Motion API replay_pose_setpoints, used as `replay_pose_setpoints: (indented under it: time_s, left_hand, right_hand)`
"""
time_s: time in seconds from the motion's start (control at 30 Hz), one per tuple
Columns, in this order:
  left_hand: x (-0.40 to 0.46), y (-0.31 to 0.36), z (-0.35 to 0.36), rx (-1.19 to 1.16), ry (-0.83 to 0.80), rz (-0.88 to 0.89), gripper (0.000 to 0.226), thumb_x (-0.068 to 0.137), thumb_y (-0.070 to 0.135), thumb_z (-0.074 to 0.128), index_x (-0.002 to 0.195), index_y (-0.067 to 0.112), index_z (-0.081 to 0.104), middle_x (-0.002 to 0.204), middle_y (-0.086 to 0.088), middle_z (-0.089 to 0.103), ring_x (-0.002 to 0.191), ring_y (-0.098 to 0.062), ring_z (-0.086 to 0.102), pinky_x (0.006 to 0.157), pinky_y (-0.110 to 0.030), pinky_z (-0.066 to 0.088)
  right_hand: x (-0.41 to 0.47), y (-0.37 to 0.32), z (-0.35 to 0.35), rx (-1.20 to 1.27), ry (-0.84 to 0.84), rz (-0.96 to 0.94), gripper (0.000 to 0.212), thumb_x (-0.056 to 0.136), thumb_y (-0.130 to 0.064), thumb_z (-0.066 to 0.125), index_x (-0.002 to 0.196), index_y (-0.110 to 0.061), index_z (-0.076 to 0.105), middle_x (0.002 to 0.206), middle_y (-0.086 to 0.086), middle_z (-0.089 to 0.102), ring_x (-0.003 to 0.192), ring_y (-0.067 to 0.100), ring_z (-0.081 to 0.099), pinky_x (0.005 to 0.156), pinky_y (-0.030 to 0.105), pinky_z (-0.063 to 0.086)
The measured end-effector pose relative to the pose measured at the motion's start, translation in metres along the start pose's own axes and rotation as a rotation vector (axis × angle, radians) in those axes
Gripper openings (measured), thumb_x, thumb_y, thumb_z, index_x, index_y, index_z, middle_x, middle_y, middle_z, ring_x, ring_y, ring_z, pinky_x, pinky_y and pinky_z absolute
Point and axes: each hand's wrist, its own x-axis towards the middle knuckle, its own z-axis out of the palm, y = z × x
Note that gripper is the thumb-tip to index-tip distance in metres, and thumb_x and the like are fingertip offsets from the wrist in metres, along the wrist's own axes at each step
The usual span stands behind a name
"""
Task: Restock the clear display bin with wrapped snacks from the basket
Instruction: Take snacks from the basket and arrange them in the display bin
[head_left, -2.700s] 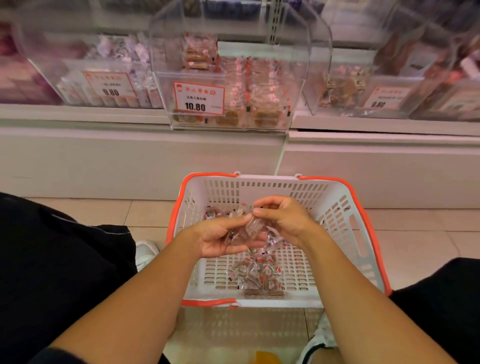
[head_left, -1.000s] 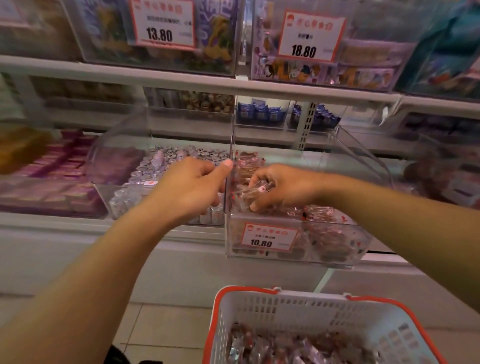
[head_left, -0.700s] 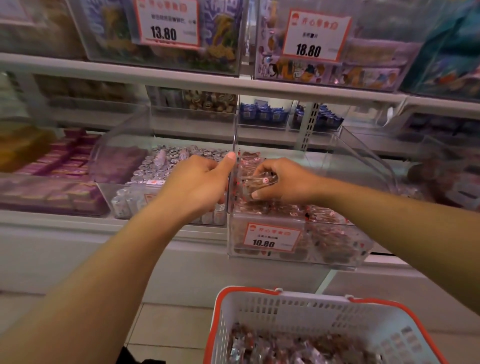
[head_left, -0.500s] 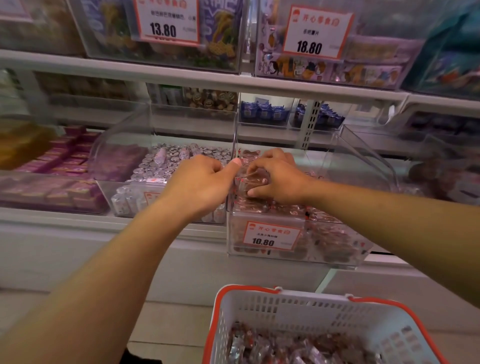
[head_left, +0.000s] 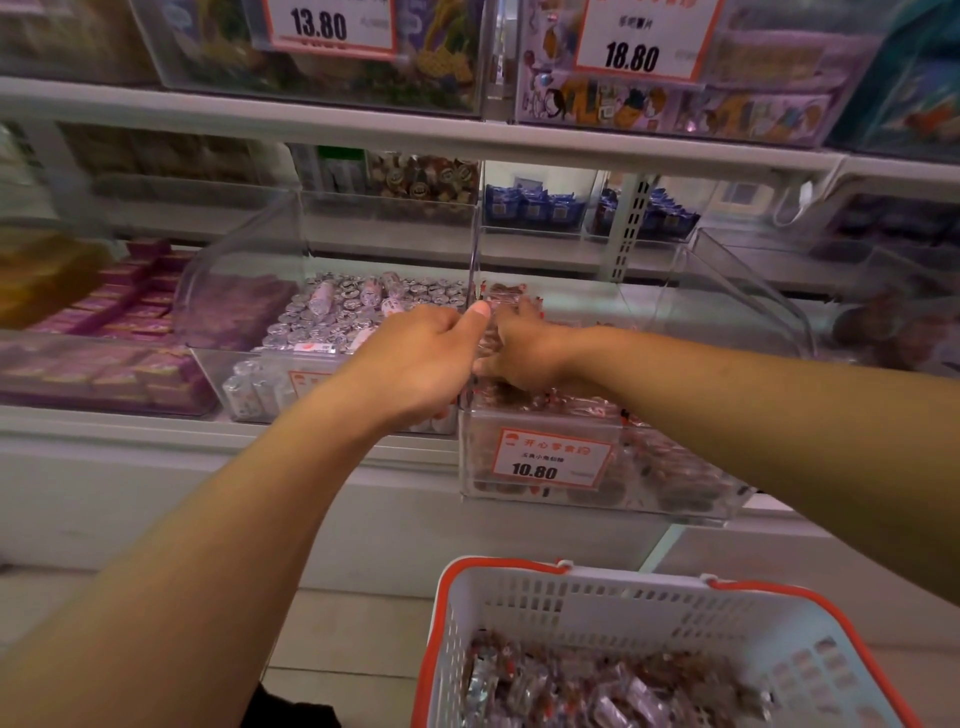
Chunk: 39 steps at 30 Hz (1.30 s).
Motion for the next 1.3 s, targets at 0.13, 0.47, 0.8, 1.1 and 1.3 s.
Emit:
replay_pose_setpoints:
  time_s: [0.13,0.47,0.8,1.1,1.3]
  left_hand:
    - [0.001,0.0,0.002,-0.001,0.006,-0.004,0.057,0.1,0.054,0.031,0.065,0.016,0.054,0.049,0.002,0.063,0.036,-0.009,0.056,0.037,-0.018,0.031]
    - [-0.001,0.003,0.0,0.003,-0.012,-0.03,0.058,0.1,0.056,0.03,0.068,0.014,0.056,0.056,-0.003,0.064,0.036,-0.009,0.055,0.031,-0.016,0.032]
    - [0.001,0.004,0.002,0.034,-0.017,-0.015,0.058,0.102,0.053,0.026,0.069,0.014,0.055,0.061,-0.005,0.065,0.037,-0.009,0.055,0.041,-0.021,0.036]
    - [0.0,0.005,0.002,0.031,-0.006,-0.002,0.057,0.102,0.052,0.026,0.068,0.016,0.054,0.061,-0.004,0.065,0.042,-0.011,0.056,0.044,-0.022,0.038]
    - [-0.003,0.007,0.001,0.028,-0.003,-0.023,0.057,0.102,0.053,0.028,0.071,0.015,0.057,0.061,-0.004,0.065,0.04,-0.009,0.056,0.038,-0.02,0.037]
  right_hand:
    - [0.002,0.01,-0.002,0.635,-0.025,0.012,0.104,0.089,-0.005,0.064,0.156,-0.02,-0.015,0.166,0.01,-0.003,0.148,0.022,0.016,0.12,0.046,0.025]
    - [-0.005,0.029,-0.013,0.565,-0.025,0.088,0.069,0.079,0.007,0.061,0.141,-0.005,0.034,0.134,0.018,0.048,0.114,0.03,0.053,0.101,0.047,0.05]
    - [-0.01,0.008,-0.013,0.685,-0.053,0.077,0.018,0.087,0.007,0.042,0.093,-0.007,0.052,0.091,0.009,0.06,0.083,0.02,0.057,0.072,0.034,0.052]
    - [-0.006,-0.002,-0.003,1.215,0.046,0.026,0.035,0.068,0.002,0.05,0.102,-0.01,0.049,0.108,0.017,0.056,0.096,0.033,0.06,0.087,0.046,0.055]
    - [-0.004,0.01,-0.007,0.717,0.012,0.0,0.035,0.099,-0.016,0.044,0.133,-0.01,0.047,0.117,0.014,0.061,0.094,0.021,0.065,0.075,0.033,0.055]
